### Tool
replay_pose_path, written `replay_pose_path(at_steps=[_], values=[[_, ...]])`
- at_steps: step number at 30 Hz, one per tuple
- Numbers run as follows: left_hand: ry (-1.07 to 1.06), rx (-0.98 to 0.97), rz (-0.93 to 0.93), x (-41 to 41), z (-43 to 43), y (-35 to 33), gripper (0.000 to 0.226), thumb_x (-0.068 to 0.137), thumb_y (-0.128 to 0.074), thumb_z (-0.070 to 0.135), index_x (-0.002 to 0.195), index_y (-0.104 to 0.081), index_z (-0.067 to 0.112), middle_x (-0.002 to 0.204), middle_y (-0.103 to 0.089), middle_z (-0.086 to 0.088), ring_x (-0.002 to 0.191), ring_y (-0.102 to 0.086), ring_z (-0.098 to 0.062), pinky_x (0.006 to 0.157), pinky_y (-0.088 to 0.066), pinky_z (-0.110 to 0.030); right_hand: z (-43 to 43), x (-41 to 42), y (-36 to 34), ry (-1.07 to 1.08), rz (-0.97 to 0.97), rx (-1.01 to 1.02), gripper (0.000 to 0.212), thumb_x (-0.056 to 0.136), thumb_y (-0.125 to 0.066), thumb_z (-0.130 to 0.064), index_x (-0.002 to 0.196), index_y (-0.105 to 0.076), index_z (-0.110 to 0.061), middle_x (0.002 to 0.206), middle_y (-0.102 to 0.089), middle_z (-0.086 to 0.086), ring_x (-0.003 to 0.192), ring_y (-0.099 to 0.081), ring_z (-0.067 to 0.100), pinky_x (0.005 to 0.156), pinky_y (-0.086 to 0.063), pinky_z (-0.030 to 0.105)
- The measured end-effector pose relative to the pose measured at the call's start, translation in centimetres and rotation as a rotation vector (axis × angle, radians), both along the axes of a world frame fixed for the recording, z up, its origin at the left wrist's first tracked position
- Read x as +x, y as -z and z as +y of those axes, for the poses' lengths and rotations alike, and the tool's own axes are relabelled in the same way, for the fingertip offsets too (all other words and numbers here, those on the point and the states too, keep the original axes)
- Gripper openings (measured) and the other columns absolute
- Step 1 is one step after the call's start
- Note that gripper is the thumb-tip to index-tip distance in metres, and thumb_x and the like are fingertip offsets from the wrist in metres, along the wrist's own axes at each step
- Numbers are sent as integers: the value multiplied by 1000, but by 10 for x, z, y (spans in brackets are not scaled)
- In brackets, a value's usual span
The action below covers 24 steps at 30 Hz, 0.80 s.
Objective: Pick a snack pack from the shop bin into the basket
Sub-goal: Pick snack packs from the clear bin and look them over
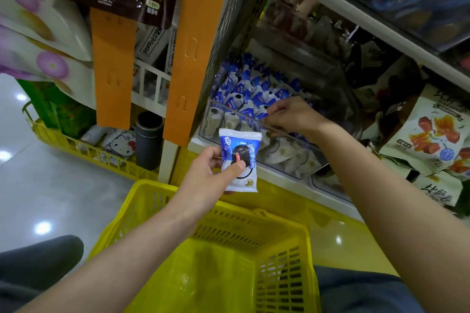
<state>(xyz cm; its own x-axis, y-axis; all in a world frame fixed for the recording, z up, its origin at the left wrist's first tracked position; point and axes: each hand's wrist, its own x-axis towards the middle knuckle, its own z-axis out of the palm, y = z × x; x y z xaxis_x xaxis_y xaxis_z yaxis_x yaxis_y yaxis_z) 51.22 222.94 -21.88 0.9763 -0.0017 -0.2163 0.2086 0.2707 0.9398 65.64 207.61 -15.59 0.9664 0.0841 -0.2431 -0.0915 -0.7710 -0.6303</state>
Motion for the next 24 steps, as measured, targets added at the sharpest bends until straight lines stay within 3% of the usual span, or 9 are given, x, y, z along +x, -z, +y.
replay_pose_path(at_steps=[2, 6, 8, 10, 12, 14, 16, 20, 24], values=[[-9, -25, 25, 0, 0, -1, 16, 87, -61, 17, 102, -55, 17, 100, -66, -1, 70, -66, -1, 53, -53, -15, -2, -6, -6, 47, -81, 52, 13, 81, -68, -7, 81, -57, -14, 91, -61, 10, 69, -60, 11, 54, -53, 14], [-30, -67, 81, -1, 3, -2, 9, 89, -58, 16, 96, -52, 17, 90, -67, 2, 73, -65, -10, 52, -54, -23, -8, -29, -31, 72, -530, -133, 11, 83, -66, -14, 85, -58, -21, 81, -60, -5, 70, -57, 5, 59, -46, 5], [-34, -81, 102, 0, 3, -3, 4, 90, -56, 17, 91, -52, 17, 83, -66, 3, 67, -65, -8, 48, -53, -22, -7, -48, -47, 45, -663, 16, 10, 83, -66, -15, 86, -59, -22, 85, -64, -2, 73, -62, 6, 65, -50, 9], [-33, -123, 132, 1, 3, -6, 7, 93, -51, 21, 87, -52, 17, 79, -66, 1, 62, -65, -11, 46, -51, -24, -2, -66, -59, 22, -595, 270, 11, 84, -65, -12, 84, -59, -21, 84, -68, 0, 72, -66, 7, 64, -54, 16], [-14, -228, 160, 1, 3, -11, 21, 96, -42, 32, 86, -55, 19, 74, -68, -1, 61, -65, -16, 44, -50, -25, 4, -85, -60, -16, -314, 499, 11, 84, -64, -7, 84, -60, -17, 77, -71, -1, 67, -68, 8, 59, -56, 19], [67, -300, 139, 0, 5, -12, 39, 93, -34, 47, 89, -63, 20, 81, -71, -3, 70, -67, -20, 48, -53, -27, 11, -100, -48, -85, -55, 517, 12, 83, -63, -2, 81, -60, -14, 74, -70, 2, 67, -68, 14, 59, -57, 22], [178, -315, 72, -3, 5, -13, 50, 83, -35, 57, 100, -65, 21, 94, -73, -6, 81, -69, -22, 55, -55, -29, 17, -110, -33, -134, 45, 469, 15, 82, -62, 1, 79, -59, -13, 75, -67, 5, 67, -66, 15, 60, -57, 23], [246, -275, -6, -9, 1, -13, 41, 77, -59, 33, 115, -57, 18, 99, -73, -5, 85, -70, -17, 60, -56, -26, 21, -116, -20, -226, -85, 300, 19, 83, -64, -2, 81, -57, -20, 80, -64, 0, 69, -62, 8, 66, -55, 21], [246, -278, -47, -8, 2, -11, 28, 83, -61, 17, 111, -60, 19, 103, -72, -2, 95, -68, -17, 78, -57, -27, 14, -115, -17, -122, -273, 186, 14, 90, -57, -21, 102, -54, -28, 98, -58, -15, 84, -58, 0, 72, -50, 15]])
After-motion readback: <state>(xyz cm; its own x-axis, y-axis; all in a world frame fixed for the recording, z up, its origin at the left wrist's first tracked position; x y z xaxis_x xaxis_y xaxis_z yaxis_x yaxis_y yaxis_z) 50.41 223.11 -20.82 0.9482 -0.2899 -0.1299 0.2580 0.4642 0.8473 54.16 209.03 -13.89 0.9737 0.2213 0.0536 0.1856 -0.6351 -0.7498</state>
